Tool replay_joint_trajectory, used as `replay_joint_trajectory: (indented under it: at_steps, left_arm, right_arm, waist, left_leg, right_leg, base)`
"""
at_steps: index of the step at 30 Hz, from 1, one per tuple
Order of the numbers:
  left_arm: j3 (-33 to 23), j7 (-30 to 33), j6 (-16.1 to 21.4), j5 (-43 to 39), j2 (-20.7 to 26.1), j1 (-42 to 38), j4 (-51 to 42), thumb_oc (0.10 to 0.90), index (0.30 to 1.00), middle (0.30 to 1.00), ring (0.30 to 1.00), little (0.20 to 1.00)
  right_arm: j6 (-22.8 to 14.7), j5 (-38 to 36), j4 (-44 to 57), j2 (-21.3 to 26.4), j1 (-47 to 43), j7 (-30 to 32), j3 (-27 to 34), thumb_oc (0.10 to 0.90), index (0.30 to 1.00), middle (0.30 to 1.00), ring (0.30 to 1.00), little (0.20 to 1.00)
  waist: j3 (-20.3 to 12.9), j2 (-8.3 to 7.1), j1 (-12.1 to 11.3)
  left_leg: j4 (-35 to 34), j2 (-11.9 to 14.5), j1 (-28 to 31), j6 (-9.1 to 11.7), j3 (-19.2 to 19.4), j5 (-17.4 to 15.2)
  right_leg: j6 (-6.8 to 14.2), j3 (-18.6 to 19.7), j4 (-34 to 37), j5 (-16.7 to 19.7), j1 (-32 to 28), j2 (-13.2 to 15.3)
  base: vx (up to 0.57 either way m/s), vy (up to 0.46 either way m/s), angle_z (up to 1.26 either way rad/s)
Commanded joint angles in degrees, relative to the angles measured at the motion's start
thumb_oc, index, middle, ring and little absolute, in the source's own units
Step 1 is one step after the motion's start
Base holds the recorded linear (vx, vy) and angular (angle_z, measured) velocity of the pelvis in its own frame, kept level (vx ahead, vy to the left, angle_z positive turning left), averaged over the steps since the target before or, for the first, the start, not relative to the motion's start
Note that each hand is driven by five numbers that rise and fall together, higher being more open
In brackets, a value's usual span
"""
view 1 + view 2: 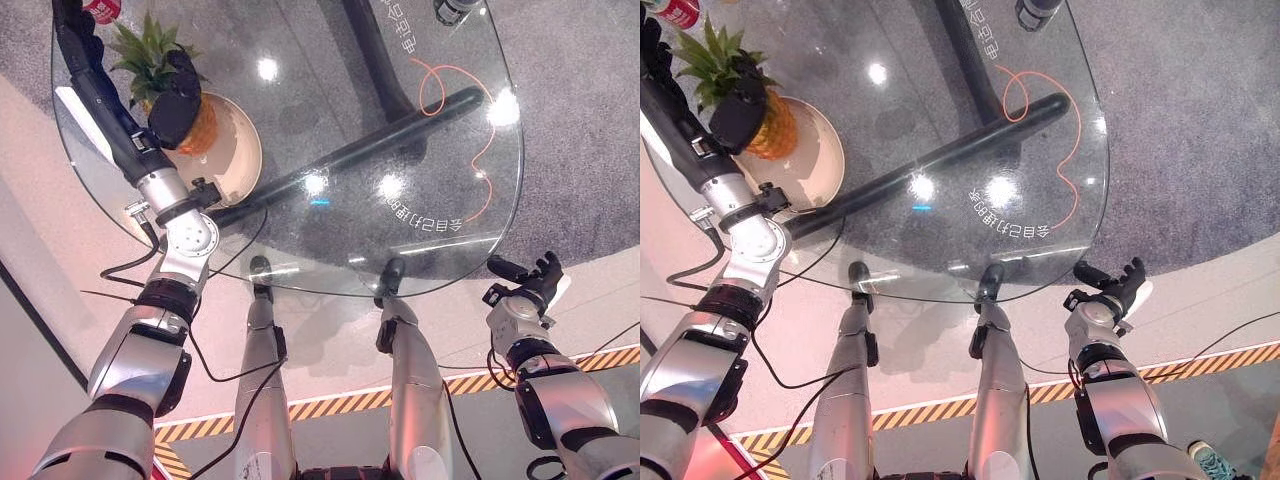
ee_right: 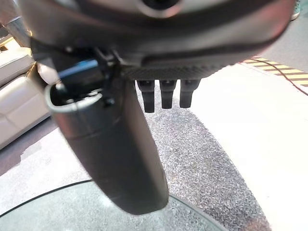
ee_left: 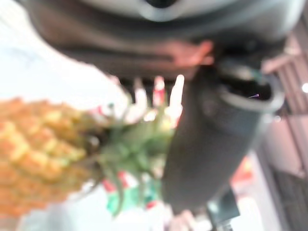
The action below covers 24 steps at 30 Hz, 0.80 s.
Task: Pick up the fruit to the plate
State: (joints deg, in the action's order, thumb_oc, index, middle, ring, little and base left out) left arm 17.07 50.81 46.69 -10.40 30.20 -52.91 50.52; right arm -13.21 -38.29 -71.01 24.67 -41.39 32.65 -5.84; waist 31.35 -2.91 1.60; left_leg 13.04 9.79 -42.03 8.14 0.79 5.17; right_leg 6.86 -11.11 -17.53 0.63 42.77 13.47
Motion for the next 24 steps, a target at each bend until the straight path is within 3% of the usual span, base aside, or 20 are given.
replay_joint_trajectory:
  at_steps: [1,24]
  left_arm:
    - [-3.30,1.81,5.61,1.55,2.33,-2.38,-3.48,0.800,0.900,0.900,0.900,0.900]
    - [-4.36,0.64,5.52,-0.01,1.94,0.73,-4.46,0.800,0.900,0.900,0.900,0.900]
  right_arm:
    - [-3.62,-0.72,-0.17,2.45,2.46,1.94,1.53,0.800,0.900,0.900,0.900,0.900]
    - [-3.82,-0.66,-0.22,2.58,3.15,1.79,2.24,0.800,0.900,0.900,0.900,0.900]
  waist:
    - [-1.56,-1.30,-2.15]
    - [-1.56,-1.15,-2.78]
  left_leg:
    - [4.10,-1.47,-0.96,-3.88,-0.16,-4.96]
    - [4.26,-1.41,-0.72,-3.85,-0.58,-5.13]
  right_leg:
    - [1.46,1.18,0.55,2.45,-2.14,-1.06]
    - [1.35,0.60,-0.02,1.88,-2.44,-0.90]
  base:
    - [0.00,0.000,0.00]
    - [0.00,-0.002,0.01]
